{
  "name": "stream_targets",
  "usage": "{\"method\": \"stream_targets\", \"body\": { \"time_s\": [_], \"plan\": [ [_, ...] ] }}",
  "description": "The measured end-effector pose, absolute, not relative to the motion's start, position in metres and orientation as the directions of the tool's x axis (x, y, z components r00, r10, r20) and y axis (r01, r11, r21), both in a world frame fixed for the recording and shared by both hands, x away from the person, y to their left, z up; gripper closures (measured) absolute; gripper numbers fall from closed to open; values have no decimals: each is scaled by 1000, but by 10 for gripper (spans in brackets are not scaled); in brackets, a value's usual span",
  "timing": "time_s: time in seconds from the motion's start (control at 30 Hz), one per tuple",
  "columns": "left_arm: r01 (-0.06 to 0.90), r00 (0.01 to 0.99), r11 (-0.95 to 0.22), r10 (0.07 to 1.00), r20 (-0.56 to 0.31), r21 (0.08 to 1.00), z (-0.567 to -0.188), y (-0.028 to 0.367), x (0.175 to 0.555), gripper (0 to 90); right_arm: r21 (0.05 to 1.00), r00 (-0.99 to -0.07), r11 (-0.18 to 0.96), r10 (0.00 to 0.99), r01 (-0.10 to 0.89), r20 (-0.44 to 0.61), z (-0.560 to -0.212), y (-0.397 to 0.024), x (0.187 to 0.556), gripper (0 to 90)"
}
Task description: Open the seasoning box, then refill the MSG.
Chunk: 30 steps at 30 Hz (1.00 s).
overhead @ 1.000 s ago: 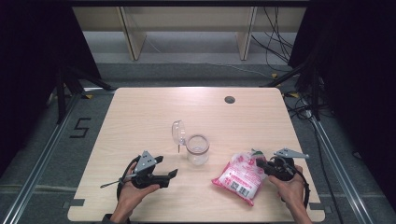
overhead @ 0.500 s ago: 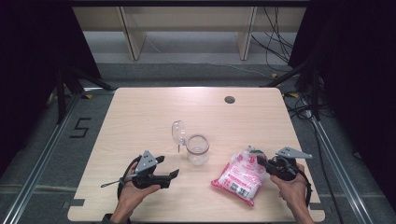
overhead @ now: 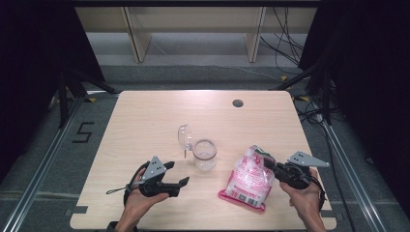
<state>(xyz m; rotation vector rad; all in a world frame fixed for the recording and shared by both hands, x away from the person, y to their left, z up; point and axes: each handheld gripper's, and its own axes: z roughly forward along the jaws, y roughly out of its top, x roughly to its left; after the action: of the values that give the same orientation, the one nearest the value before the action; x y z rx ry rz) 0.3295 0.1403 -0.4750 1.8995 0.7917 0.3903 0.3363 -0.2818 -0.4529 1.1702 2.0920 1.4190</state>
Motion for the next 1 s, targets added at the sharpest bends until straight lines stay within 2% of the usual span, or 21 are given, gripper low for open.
{"method": "stream_targets", "body": {
  "time_s": [0.27,0.33,0.37,0.4,0.43,0.47,0.5,0.9,1.0],
  "plan": [
    [375,716,-259,691,-101,890,-475,139,328,223,923,-621,177,780,341,79,-435,-274,333,900],
    [375,716,-261,692,-99,890,-475,139,328,224,921,-612,161,785,354,98,-434,-272,332,900],
    [373,721,-257,685,-104,892,-476,139,329,224,921,-622,195,781,337,62,-432,-273,333,900],
    [381,714,-252,691,-110,890,-477,138,328,224,926,-617,180,784,331,68,-429,-271,333,900],
    [362,727,-278,681,-83,890,-477,139,330,224,927,-627,198,777,319,50,-427,-272,334,900],
    [376,720,-260,686,-104,889,-478,138,329,224,928,-621,168,780,332,81,-426,-269,333,900],
    [377,719,-255,687,-108,890,-478,138,329,224,926,-629,197,776,324,55,-424,-271,334,900],
    [366,719,-264,689,-91,892,-474,136,330,225,934,-630,215,777,286,14,-400,-267,337,900],
    [392,697,-243,708,-114,887,-480,134,331,224,930,-626,234,780,283,-6,-393,-264,339,900]
  ]
}}
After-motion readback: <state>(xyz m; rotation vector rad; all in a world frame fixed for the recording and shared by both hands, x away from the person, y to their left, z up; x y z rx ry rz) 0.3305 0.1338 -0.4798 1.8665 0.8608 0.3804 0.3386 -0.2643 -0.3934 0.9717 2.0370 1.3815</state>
